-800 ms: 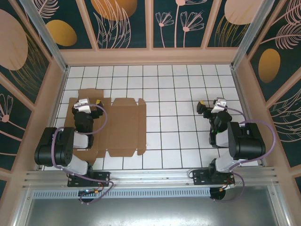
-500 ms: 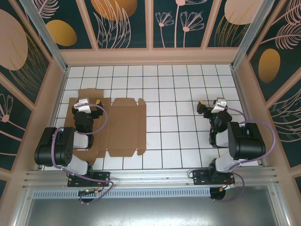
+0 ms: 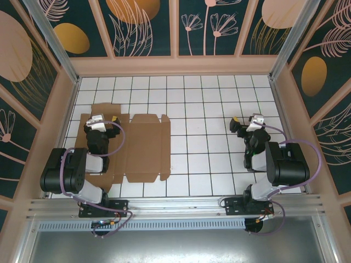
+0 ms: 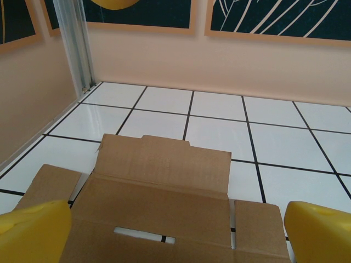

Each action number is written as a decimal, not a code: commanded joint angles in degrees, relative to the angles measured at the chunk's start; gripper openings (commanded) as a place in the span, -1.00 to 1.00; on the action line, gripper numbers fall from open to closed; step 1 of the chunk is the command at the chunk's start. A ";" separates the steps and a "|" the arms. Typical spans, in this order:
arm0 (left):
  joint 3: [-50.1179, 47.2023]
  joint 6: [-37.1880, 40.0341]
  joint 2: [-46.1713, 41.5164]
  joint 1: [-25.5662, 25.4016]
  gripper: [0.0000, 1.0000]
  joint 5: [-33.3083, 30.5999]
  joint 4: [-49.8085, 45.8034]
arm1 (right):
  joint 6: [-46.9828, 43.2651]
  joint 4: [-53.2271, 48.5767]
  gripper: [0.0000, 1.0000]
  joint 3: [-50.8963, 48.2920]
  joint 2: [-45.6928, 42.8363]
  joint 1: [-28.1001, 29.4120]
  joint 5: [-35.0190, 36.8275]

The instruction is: Fold the paper box

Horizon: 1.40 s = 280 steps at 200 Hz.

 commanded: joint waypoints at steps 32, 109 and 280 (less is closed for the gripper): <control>7.32 2.05 -10.82 -0.99 0.98 0.70 -17.86 | -5.51 -11.15 0.98 3.70 -9.49 4.89 4.81; 39.09 -16.74 -27.58 -20.83 0.98 -14.77 -73.29 | 2.42 -54.97 0.98 37.25 -23.29 40.82 31.54; 8.46 -51.32 -27.33 -16.87 -1.00 3.75 -70.62 | 19.28 -59.80 -0.66 55.32 23.80 46.39 -19.52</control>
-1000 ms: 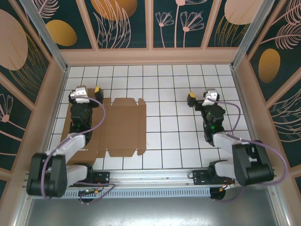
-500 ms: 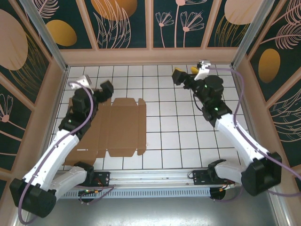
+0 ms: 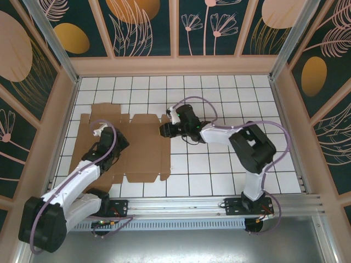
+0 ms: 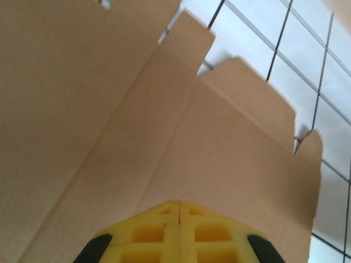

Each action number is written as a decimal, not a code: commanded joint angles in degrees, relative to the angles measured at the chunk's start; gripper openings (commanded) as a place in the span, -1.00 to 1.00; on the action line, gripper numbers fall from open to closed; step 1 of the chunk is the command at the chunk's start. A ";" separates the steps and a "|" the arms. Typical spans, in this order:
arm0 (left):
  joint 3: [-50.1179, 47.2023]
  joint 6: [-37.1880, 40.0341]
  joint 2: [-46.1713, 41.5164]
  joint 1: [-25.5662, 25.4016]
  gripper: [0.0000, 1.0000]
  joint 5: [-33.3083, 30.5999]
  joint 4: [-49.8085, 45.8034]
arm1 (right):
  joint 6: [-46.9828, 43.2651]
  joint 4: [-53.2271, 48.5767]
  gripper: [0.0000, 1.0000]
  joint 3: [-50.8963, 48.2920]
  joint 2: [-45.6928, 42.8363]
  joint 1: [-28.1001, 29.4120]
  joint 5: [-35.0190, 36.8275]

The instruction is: Fold the paper box

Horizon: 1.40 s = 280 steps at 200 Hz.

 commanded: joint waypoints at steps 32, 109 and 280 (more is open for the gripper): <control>-4.85 -4.83 7.81 2.01 -1.00 4.71 9.14 | -1.97 -4.70 -1.00 11.11 9.62 1.42 3.52; -0.45 -3.47 23.57 1.97 -1.00 10.58 13.19 | -1.85 -13.93 -1.00 11.25 13.54 0.26 13.45; 33.57 1.12 58.75 -12.68 -1.00 24.84 16.68 | 5.78 -9.92 -1.00 -22.18 -14.73 14.19 19.28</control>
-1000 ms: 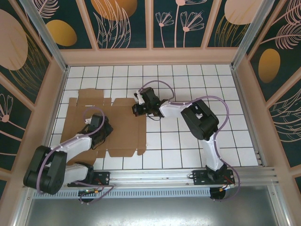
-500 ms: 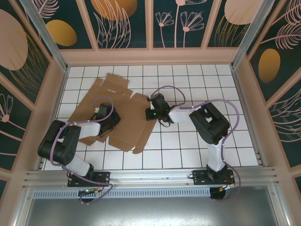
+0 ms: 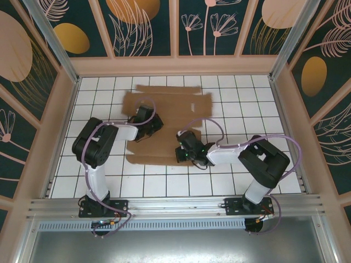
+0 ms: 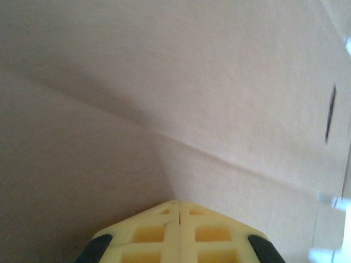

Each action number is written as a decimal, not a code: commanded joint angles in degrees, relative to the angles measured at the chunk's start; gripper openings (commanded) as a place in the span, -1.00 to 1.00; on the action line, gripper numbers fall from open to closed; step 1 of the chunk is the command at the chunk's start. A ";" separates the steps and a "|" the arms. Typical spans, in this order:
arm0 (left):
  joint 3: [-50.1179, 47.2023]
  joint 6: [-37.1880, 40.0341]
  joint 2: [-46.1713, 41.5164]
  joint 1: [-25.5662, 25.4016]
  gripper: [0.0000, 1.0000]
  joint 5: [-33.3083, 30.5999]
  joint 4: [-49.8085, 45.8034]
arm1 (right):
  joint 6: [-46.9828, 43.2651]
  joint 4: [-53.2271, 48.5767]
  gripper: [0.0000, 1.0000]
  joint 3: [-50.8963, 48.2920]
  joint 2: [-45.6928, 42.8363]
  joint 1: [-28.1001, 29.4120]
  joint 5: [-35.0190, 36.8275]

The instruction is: Fold the paper box

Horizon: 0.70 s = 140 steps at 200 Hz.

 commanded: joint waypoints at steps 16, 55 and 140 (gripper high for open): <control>2.75 2.87 0.69 -3.92 -1.00 5.96 -7.16 | 1.44 -4.95 -1.00 -1.41 -4.77 2.52 -3.14; 4.58 9.52 -7.21 -3.83 -1.00 0.59 -13.09 | -0.89 -4.92 -0.91 -2.30 -17.43 1.38 -3.15; 0.90 3.09 -3.96 -4.74 -1.00 6.15 -7.94 | -3.44 -4.85 -0.72 2.83 -12.59 -22.31 -10.12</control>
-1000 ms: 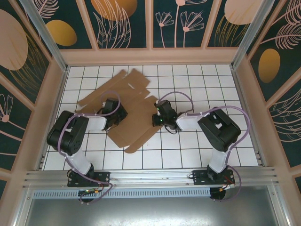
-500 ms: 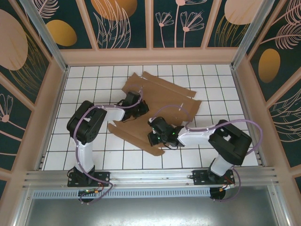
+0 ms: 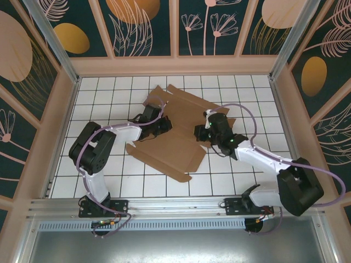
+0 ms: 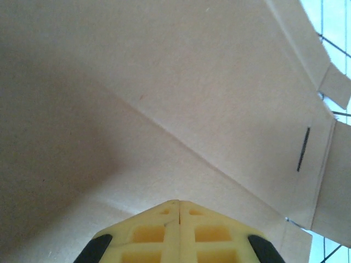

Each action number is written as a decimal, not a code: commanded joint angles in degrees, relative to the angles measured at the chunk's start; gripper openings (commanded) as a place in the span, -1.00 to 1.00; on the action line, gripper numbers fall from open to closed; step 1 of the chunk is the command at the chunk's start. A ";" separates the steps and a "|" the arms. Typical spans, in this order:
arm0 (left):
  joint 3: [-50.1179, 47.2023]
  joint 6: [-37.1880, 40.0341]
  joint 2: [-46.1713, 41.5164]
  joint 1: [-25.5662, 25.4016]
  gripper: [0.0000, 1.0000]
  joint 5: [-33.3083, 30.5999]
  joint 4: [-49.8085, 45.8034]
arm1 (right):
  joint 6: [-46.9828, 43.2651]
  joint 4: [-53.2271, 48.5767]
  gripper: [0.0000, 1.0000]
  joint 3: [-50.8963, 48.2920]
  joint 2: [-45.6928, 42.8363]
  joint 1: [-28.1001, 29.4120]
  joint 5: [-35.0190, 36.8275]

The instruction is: Fold the paper box

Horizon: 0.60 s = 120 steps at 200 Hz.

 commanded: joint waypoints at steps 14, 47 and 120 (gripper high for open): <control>-1.93 -3.67 1.26 -0.70 -1.00 2.94 1.75 | -3.45 -0.93 -0.72 8.46 13.94 -3.37 -4.22; -6.62 -4.09 0.01 -0.69 -1.00 3.05 1.12 | -3.44 -2.79 -0.70 14.16 24.82 -3.33 -0.74; -12.15 -2.71 -5.12 -0.47 -1.00 2.37 -1.31 | -0.72 -1.63 -0.68 5.00 24.06 1.89 1.08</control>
